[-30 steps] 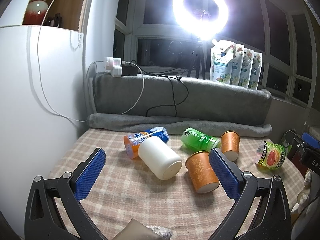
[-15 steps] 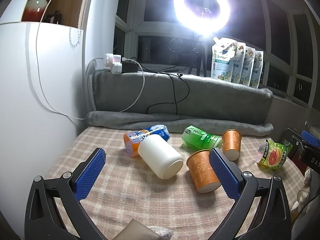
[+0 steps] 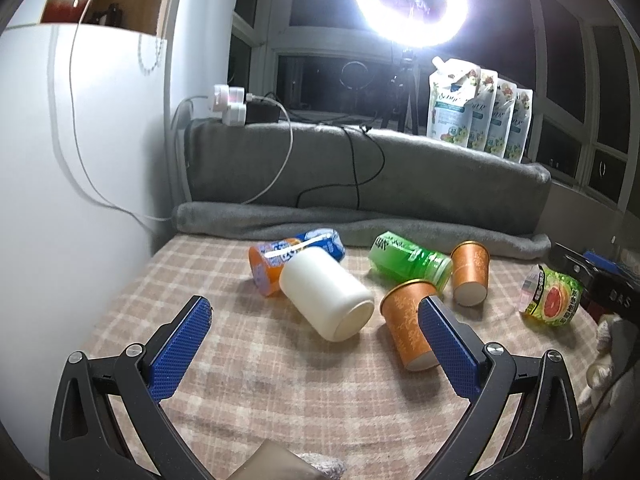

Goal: Flip cup upright
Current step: 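Reach the right gripper to the green tea bottle and grasp its base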

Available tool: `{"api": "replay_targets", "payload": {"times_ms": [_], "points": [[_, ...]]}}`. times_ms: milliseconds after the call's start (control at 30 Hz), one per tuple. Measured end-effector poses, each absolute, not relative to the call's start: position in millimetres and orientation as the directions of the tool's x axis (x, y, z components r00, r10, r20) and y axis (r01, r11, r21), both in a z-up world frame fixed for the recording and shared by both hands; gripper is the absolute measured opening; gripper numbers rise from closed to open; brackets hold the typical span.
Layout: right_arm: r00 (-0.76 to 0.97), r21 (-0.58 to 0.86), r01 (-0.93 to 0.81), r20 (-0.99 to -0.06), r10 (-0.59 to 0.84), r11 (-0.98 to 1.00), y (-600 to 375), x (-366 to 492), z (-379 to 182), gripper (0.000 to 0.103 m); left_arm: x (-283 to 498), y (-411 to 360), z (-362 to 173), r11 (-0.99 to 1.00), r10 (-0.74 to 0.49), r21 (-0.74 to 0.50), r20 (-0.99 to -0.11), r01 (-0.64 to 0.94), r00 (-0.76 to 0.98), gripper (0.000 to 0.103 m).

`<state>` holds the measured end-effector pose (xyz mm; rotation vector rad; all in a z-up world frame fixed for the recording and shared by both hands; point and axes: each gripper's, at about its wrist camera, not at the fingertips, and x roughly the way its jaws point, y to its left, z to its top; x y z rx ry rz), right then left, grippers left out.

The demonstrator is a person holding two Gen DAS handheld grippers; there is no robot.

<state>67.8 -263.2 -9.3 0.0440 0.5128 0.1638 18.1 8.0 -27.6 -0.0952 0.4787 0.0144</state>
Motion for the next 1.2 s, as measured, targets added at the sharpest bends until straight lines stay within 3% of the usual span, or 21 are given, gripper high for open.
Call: {"api": "replay_targets", "payload": {"times_ms": [200, 433, 767, 1067, 1200], "points": [[0.792, 0.102, -0.223, -0.561, 0.241, 0.969, -251, 107, -17, 0.103, 22, 17, -40, 0.992, -0.019, -0.115, -0.516, -0.047, 0.856, 0.102], [0.668, 0.077, -0.346, -0.68, 0.303, 0.935, -220, 167, -30, 0.103, 36, 31, -68, 0.973, -0.122, -0.228, -0.63, -0.033, 0.767, 0.102], [0.512, -0.029, -0.461, -0.825, 0.239, 0.887, -167, 242, -55, 0.103, 43, 37, -94, 0.96, -0.168, -0.275, -0.703, -0.046, 0.692, 0.102], [0.396, -0.052, -0.493, -0.902, 0.17, 0.869, -142, 287, -92, 0.096, 46, 49, -101, 0.96, -0.135, -0.265, -0.719, -0.089, 0.682, 0.102], [0.364, -0.069, -0.505, -0.921, 0.139, 0.86, -134, 296, -106, 0.081, 48, 51, -102, 0.962, -0.122, -0.255, -0.721, -0.097, 0.683, 0.102]]}}
